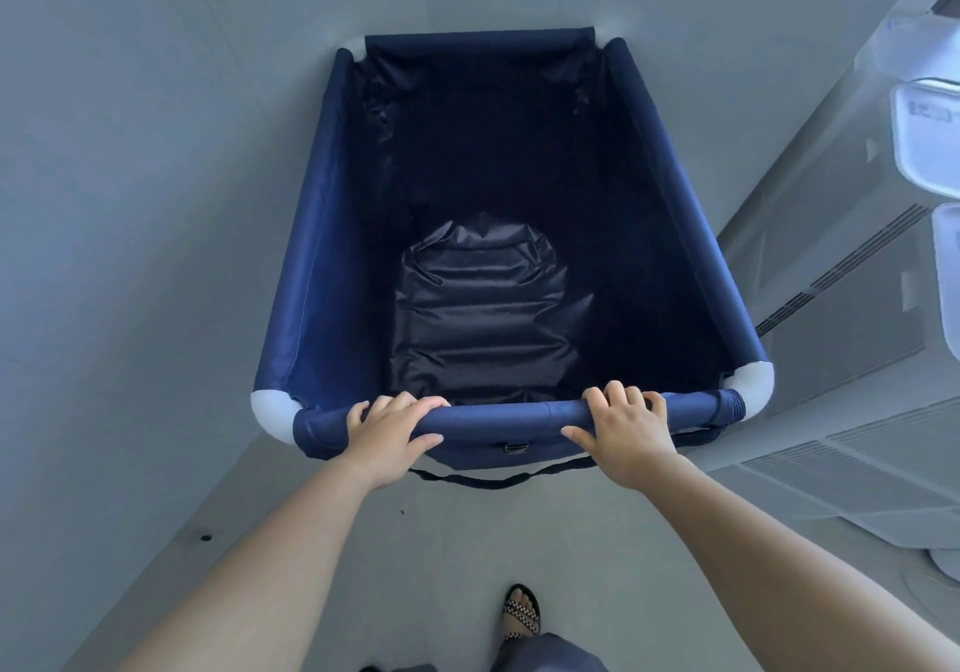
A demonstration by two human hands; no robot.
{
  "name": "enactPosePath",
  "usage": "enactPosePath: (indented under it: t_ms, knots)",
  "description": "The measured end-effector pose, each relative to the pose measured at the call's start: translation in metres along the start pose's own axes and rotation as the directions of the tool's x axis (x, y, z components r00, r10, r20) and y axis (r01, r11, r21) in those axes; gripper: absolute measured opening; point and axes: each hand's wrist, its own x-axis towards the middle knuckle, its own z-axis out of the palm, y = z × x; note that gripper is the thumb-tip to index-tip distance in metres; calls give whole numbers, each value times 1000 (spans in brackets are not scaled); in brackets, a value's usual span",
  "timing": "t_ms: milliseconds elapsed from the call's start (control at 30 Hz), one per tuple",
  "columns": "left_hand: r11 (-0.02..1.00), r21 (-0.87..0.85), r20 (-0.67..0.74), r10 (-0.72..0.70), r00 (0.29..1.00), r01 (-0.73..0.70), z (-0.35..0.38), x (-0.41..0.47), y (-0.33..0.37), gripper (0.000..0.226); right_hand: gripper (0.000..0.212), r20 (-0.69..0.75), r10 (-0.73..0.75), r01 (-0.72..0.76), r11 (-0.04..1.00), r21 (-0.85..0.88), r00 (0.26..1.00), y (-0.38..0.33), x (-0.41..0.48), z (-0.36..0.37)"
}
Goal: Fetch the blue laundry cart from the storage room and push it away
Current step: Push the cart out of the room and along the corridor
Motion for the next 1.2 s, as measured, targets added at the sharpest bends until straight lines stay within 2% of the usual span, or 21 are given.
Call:
enactPosePath:
  t_ms: [200, 367, 533, 767, 1067, 1200]
  knots:
    - [999, -17, 12, 35, 999, -35, 0, -17, -7, 30, 58, 42, 63, -63, 998, 17, 997, -16, -28, 2]
    - [997, 28, 113, 64, 992, -67, -5, -40, -10, 25, 56, 72, 127, -130, 991, 42, 989, -36, -66, 5]
    - [991, 42, 155, 122, 980, -129, 8, -76, -21, 25, 58, 104, 182, -190, 979, 71, 978, -60, -114, 15]
    - [976, 86, 348, 161, 924, -202, 21, -114, -42, 30, 59, 126, 253, -264, 961, 81, 959, -95, -182, 34]
    - [935, 183, 272, 249, 930, -304, 43, -178, -65, 33, 59, 86, 312, -321, 940, 117, 946, -135, -256, 62]
    - [902, 261, 192, 301, 934, -344, 55, -205, -79, 36, 58, 46, 326, -329, 930, 162, 944, -152, -284, 75]
